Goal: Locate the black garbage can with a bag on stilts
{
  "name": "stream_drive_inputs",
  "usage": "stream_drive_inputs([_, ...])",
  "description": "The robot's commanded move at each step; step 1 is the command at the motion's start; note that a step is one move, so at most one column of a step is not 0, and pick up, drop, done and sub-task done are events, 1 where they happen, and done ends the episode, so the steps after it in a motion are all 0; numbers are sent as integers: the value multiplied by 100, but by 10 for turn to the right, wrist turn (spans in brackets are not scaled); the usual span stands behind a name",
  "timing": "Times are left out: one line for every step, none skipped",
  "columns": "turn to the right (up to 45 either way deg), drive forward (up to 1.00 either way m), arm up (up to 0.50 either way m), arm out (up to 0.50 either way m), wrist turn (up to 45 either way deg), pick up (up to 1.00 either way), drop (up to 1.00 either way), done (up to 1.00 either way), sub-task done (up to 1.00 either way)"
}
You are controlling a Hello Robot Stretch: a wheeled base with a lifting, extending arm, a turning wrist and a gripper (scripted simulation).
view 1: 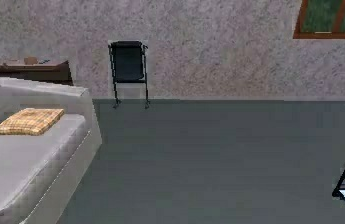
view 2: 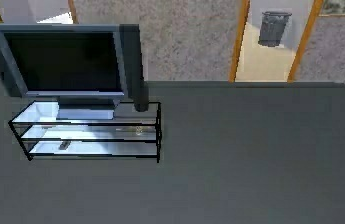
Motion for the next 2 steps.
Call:
stream_drive_inputs([0, 100, 0, 0, 0, 0, 0, 0, 0])
stream_drive_inputs([0, 100, 0, 0, 0, 0, 0, 0, 0])
